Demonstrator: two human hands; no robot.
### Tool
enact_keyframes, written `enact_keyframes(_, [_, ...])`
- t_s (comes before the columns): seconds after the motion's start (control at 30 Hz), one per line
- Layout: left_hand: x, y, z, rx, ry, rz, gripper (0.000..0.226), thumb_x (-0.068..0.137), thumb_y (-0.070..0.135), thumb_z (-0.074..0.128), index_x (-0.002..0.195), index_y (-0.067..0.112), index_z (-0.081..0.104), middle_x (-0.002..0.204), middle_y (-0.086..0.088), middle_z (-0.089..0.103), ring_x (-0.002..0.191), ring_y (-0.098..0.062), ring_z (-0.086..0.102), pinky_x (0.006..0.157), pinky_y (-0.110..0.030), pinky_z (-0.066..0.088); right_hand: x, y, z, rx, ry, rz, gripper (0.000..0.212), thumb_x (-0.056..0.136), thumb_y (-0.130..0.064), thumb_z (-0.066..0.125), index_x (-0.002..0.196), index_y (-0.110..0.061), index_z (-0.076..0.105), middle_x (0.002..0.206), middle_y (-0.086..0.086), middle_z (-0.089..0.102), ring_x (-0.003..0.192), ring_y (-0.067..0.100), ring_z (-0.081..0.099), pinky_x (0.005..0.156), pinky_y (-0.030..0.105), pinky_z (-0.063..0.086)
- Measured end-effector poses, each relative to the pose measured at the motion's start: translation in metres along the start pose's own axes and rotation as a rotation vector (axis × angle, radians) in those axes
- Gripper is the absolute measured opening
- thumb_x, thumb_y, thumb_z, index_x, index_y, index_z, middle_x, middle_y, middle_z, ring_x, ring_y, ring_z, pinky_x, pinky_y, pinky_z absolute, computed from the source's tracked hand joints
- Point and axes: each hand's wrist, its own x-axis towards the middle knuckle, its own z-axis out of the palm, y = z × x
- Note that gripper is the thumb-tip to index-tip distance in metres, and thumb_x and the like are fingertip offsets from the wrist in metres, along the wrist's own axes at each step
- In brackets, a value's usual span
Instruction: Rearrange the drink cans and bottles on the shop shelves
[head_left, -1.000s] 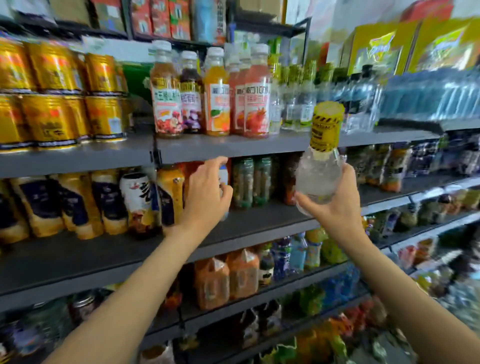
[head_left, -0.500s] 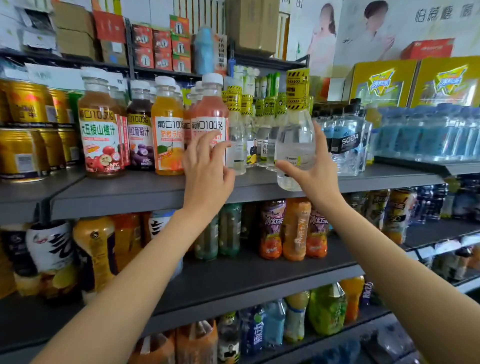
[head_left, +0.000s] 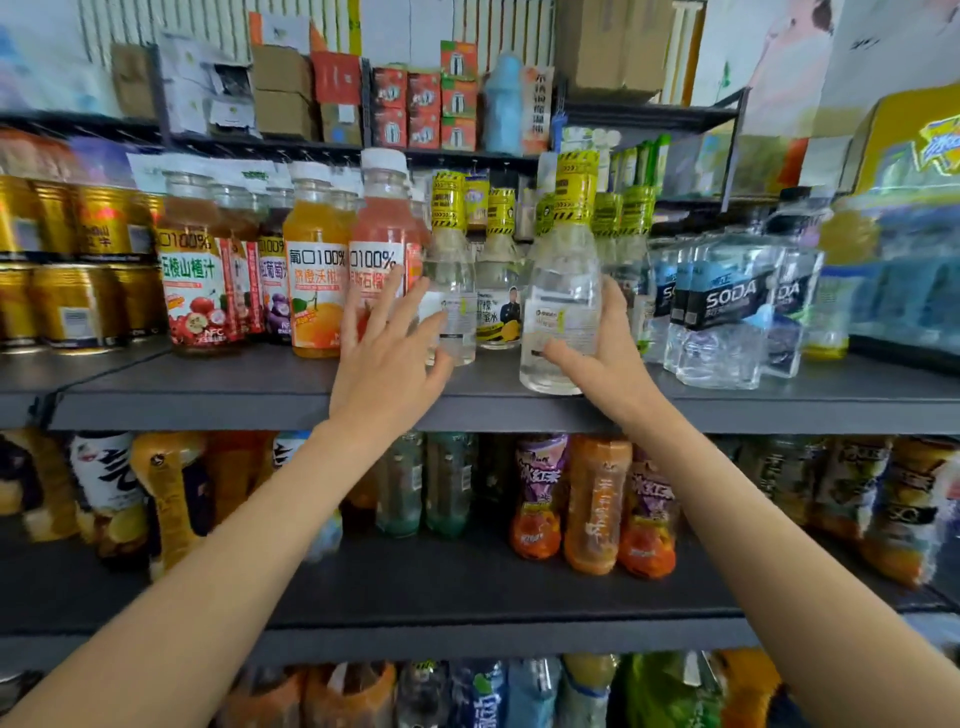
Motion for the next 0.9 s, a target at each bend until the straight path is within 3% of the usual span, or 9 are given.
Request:
enact_keyframes(0.13, [0.001, 0.001, -0.002, 0.014, -0.015, -0.029, 0.053, 0.09, 0.04, 0.026, 0.129, 0.02, 0.056, 0.153, -0.001, 0.027, 0.145, -0.018, 0.002, 0.112, -0.041, -0.012, 0.006, 0.001, -0.007, -0.052, 0.034, 0.051, 0.103, 0.078, -0.036, 0.073, 0.149, -0.011, 0.001, 0.151, 0.014, 0.016, 0.138, 0.027, 0.02, 0.109, 0.037, 0.023])
enact_keyframes(0.3, [0.001, 0.002, -0.004, -0.006, -0.037, -0.042, 0.061, 0.088, 0.045, 0.017, 0.125, 0.021, 0.059, 0.153, 0.002, 0.025, 0.144, -0.015, -0.001, 0.115, -0.044, -0.008, 0.011, 0.007, 0.001, -0.451, 0.244, 0.146, 0.104, 0.081, -0.042, 0.069, 0.148, -0.008, -0.003, 0.141, 0.025, 0.021, 0.123, 0.043, 0.034, 0.098, 0.048, 0.037])
enact_keyframes(0.37, [0.0, 0.002, -0.003, -0.009, -0.047, -0.041, 0.068, 0.084, 0.049, 0.011, 0.125, 0.023, 0.059, 0.154, 0.003, 0.024, 0.144, -0.013, -0.004, 0.114, -0.042, -0.008, 0.009, 0.01, 0.003, -0.502, 0.21, 0.069, 0.102, 0.083, -0.042, 0.066, 0.149, -0.007, -0.003, 0.14, 0.025, 0.024, 0.122, 0.043, 0.036, 0.097, 0.047, 0.038])
enact_keyframes(0.47, [0.0, 0.0, -0.003, -0.011, -0.056, -0.06, 0.061, 0.087, 0.046, 0.017, 0.124, 0.022, 0.059, 0.154, 0.004, 0.025, 0.144, -0.014, -0.003, 0.113, -0.039, -0.009, 0.009, 0.003, 0.006, -0.388, 0.062, -0.035, 0.093, 0.086, -0.035, 0.062, 0.149, -0.009, -0.001, 0.144, 0.022, 0.025, 0.126, 0.041, 0.036, 0.095, 0.043, 0.037])
enact_keyframes(0.57, [0.0, 0.001, -0.003, -0.014, -0.067, -0.062, 0.057, 0.088, 0.043, 0.02, 0.124, 0.023, 0.059, 0.154, 0.005, 0.024, 0.144, -0.013, -0.005, 0.114, -0.041, -0.01, 0.025, -0.009, 0.015, -0.374, -0.014, 0.03, 0.091, 0.085, -0.031, 0.065, 0.147, -0.005, 0.003, 0.145, 0.023, 0.025, 0.125, 0.041, 0.039, 0.093, 0.041, 0.038])
enact_keyframes(0.77, [0.001, -0.002, -0.003, -0.046, -0.076, -0.058, 0.053, 0.089, 0.041, 0.025, 0.122, 0.022, 0.061, 0.154, 0.005, 0.022, 0.144, -0.012, -0.007, 0.113, -0.038, -0.01, 0.048, -0.021, 0.037, -0.588, 0.046, 0.033, 0.097, 0.08, -0.035, 0.072, 0.146, -0.006, 0.007, 0.147, 0.024, 0.015, 0.11, 0.041, 0.054, 0.08, 0.039, 0.045])
enact_keyframes(0.9, [0.001, -0.001, -0.001, -0.061, -0.073, -0.07, 0.052, 0.088, 0.04, 0.025, 0.118, 0.022, 0.063, 0.154, 0.005, 0.024, 0.144, -0.012, -0.005, 0.115, -0.044, -0.007, 0.049, -0.013, 0.047, -0.486, 0.037, -0.18, 0.064, 0.08, -0.013, 0.071, 0.132, -0.006, 0.034, 0.128, 0.019, 0.031, 0.091, 0.037, 0.057, 0.074, 0.036, 0.045])
